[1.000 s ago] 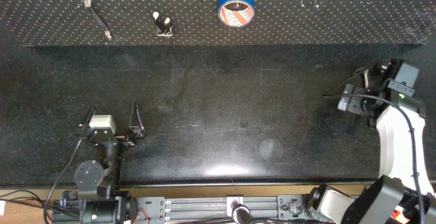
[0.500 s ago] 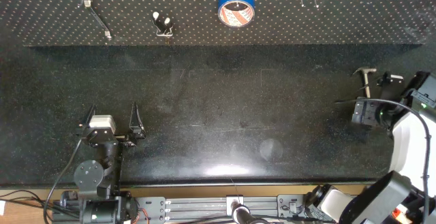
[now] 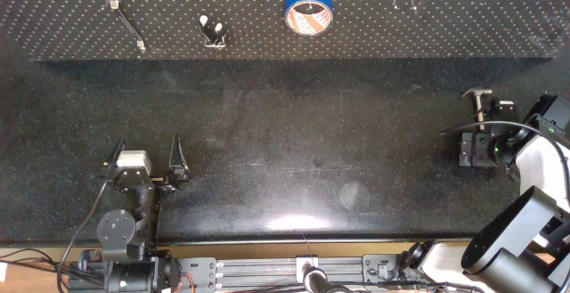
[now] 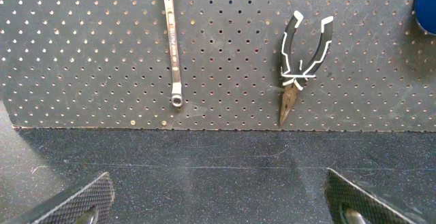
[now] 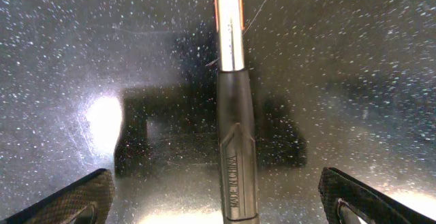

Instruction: Place Tools Onto Pegboard

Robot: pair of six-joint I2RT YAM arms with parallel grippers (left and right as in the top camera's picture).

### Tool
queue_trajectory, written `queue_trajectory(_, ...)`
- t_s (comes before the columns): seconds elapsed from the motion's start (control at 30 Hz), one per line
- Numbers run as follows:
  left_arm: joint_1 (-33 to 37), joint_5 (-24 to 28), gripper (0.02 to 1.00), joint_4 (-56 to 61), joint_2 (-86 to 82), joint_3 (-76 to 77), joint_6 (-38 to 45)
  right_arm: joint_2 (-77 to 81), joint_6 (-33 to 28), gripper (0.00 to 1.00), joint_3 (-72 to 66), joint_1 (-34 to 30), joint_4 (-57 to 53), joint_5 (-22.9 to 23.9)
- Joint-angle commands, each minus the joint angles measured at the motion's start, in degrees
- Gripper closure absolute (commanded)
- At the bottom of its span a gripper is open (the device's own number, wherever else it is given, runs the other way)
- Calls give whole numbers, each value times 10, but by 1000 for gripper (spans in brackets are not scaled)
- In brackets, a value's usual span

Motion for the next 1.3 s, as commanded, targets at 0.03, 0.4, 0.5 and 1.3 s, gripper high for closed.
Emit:
queue_trajectory(0.03,-2,4,23,-4,-3,-1,8,4,-25,25,10,-3,2,-38)
queue_trajectory(0.4,-2,4,23,-4,-3,-1,8,17,-36,25,10,-3,17,-37)
queue_trajectory(0.5,-2,4,23,-4,-3,-1,8,23,-33,25,10,-3,20,-37)
queue_trajectory(1.3,-2,4,23,-4,-3,-1,8,56,-42,23,10,-25,28,-40)
